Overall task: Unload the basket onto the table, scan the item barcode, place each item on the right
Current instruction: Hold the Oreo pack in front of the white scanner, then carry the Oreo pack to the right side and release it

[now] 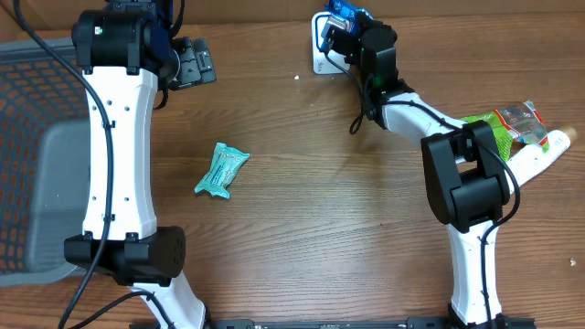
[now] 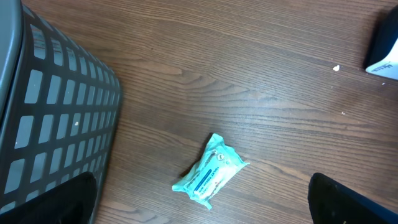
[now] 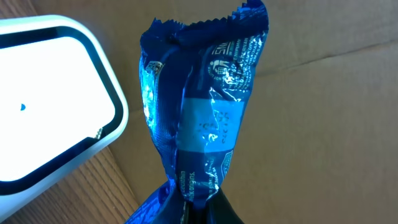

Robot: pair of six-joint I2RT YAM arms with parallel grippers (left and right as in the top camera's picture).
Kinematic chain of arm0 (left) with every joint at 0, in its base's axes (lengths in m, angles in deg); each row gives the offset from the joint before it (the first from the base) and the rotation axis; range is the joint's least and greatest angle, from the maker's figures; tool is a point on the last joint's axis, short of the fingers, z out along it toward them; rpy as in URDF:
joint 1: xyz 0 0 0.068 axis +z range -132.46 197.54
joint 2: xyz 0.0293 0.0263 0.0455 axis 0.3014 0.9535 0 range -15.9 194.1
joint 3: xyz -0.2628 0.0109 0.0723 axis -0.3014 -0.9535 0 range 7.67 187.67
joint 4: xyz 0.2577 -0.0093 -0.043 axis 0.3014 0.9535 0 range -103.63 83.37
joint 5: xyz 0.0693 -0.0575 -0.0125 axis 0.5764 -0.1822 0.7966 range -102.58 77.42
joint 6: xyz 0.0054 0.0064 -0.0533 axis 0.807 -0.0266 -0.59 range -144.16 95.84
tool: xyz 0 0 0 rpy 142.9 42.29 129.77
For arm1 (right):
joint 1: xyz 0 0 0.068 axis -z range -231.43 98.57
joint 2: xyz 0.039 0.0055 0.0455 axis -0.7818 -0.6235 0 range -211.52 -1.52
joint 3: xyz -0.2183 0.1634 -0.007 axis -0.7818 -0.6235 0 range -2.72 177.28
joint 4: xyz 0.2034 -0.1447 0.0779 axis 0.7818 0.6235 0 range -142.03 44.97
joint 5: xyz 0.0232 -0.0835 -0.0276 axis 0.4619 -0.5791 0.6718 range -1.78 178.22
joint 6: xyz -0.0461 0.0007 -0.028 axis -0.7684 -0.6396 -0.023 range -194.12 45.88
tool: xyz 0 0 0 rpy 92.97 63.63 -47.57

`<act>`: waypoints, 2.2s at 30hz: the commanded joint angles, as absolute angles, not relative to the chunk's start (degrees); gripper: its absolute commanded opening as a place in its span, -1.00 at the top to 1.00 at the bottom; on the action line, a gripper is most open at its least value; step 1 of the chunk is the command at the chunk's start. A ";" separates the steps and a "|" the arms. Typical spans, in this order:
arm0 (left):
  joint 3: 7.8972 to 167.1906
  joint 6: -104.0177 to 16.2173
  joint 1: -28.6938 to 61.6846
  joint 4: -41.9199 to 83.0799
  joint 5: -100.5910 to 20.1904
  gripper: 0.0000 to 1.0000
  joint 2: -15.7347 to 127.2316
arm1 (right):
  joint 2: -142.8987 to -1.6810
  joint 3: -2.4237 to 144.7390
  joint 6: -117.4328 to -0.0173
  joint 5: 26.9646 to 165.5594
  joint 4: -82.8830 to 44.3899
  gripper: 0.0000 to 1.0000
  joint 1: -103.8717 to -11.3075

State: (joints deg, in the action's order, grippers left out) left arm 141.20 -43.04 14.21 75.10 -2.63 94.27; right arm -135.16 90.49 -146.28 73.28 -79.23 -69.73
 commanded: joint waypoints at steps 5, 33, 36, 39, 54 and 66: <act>141.20 -42.14 14.15 75.01 -1.91 -1.00 94.36 | -136.30 91.91 -148.08 74.24 -78.10 0.93 -69.75; 141.20 -42.14 14.15 75.01 -1.91 -1.00 94.36 | -110.73 91.91 -118.90 78.42 -28.18 0.93 -74.52; 141.20 -42.14 14.15 75.04 -1.91 -0.99 94.36 | -105.81 91.91 -106.18 85.17 -19.00 0.93 -74.50; 141.20 -42.14 14.15 75.04 -1.91 -0.99 94.36 | -101.87 91.91 -88.89 87.95 -9.31 0.93 -73.95; 141.20 -42.14 14.10 75.01 -1.91 -0.99 94.36 | -100.76 84.15 -53.24 86.13 4.37 0.92 -55.63; 141.20 -42.14 14.10 75.04 -1.91 -0.99 94.36 | -105.37 69.05 -54.81 86.31 -19.63 0.48 -49.10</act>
